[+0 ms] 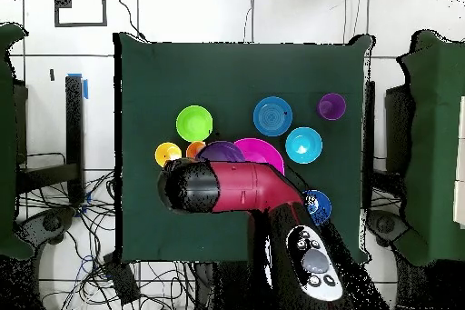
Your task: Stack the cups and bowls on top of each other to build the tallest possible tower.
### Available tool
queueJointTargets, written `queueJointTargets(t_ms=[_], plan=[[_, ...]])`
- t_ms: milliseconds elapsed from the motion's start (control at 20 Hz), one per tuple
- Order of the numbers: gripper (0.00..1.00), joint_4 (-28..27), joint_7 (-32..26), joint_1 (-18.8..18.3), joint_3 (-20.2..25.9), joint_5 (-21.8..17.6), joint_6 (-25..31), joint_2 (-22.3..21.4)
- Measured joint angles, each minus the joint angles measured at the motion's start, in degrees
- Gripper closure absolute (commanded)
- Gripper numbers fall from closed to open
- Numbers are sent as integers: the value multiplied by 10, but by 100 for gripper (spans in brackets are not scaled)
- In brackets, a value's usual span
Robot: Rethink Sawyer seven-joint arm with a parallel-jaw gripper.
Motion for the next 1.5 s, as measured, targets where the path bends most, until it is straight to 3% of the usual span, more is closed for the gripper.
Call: queueJointTargets(t_ms=[750, 1500], plan=[[100, 0, 0, -76, 46, -47, 0, 23], [100, -1, 0, -127, 91, -94, 0, 59]])
